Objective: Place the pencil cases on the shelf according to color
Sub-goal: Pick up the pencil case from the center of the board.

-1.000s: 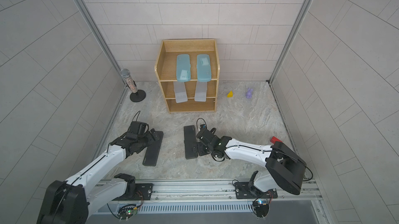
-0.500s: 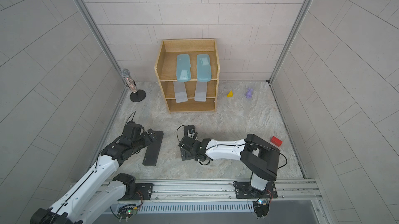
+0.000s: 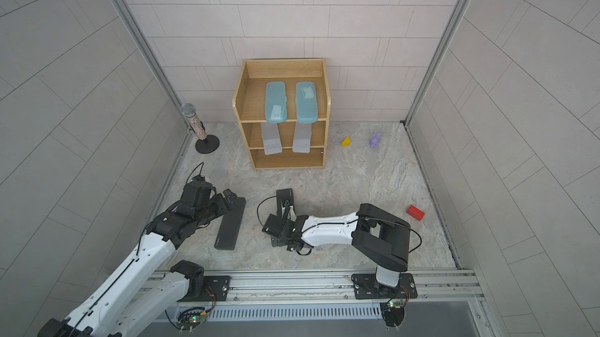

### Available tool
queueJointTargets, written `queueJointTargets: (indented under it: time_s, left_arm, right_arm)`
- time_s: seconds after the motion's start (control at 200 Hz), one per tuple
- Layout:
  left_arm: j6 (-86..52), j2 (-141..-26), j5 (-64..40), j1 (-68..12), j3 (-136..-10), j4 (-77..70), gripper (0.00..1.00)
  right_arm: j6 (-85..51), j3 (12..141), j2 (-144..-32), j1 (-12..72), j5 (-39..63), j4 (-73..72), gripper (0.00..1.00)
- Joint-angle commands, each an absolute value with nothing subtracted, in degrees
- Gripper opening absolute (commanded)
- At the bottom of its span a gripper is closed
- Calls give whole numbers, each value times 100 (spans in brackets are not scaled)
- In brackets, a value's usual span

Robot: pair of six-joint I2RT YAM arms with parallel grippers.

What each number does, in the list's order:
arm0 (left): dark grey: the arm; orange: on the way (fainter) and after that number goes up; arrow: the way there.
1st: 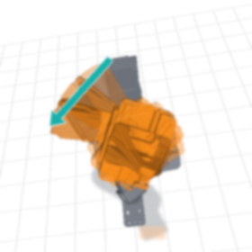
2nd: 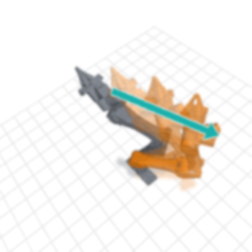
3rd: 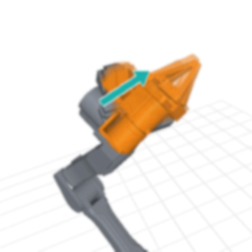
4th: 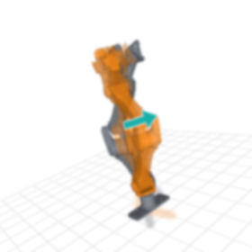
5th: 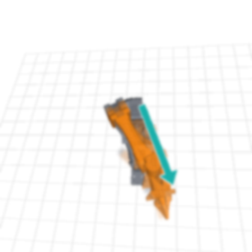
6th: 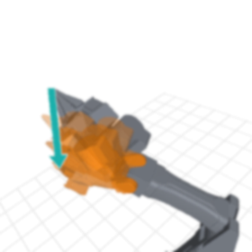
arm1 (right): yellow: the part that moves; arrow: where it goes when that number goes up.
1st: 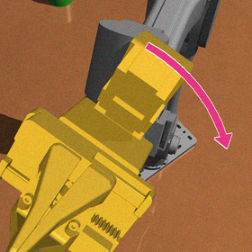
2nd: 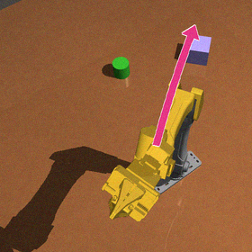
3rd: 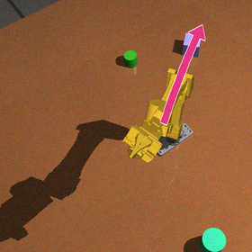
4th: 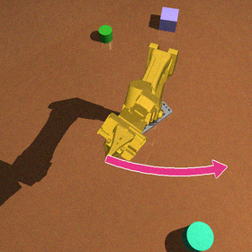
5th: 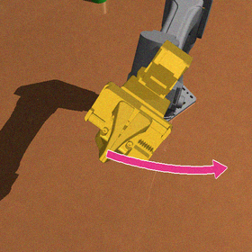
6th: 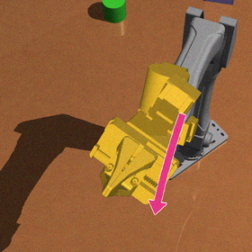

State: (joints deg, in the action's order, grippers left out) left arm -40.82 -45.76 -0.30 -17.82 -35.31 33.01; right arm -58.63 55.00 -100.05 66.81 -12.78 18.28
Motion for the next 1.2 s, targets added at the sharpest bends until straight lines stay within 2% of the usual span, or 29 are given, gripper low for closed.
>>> queueJointTargets:
  time_s: [0.0, 0.265, 0.51, 0.74, 1.016, 1.191]
  left_arm:
    - [-3987, -4485, 28, -1828, -3595, 3454, 100]
    - [-4022, -4482, 83, -1878, -3568, 3454, 100]
    - [-4068, -4298, 88, -1908, -3565, 3463, 100]
    - [-4089, -4311, 182, -1968, -3708, 3489, 100]
    - [-4122, -4576, 220, -2039, -3685, 3219, 100]
    - [-4123, -4696, 229, -2074, -3616, 3000, 100]
  right_arm:
    - [-6149, 5338, -10210, 6748, -1161, 2124, 99]
    - [-6349, 4975, -10069, 6883, -1134, 1893, 89]
    - [-6394, 4715, -9833, 6919, -1334, 1865, 69]
    - [-6372, 4344, -9051, 6923, -1919, 1986, 51]
    - [-5693, 3772, -7679, 6720, -2488, 1406, 48]
    - [-5017, 3612, -7482, 5812, -1706, 484, 48]
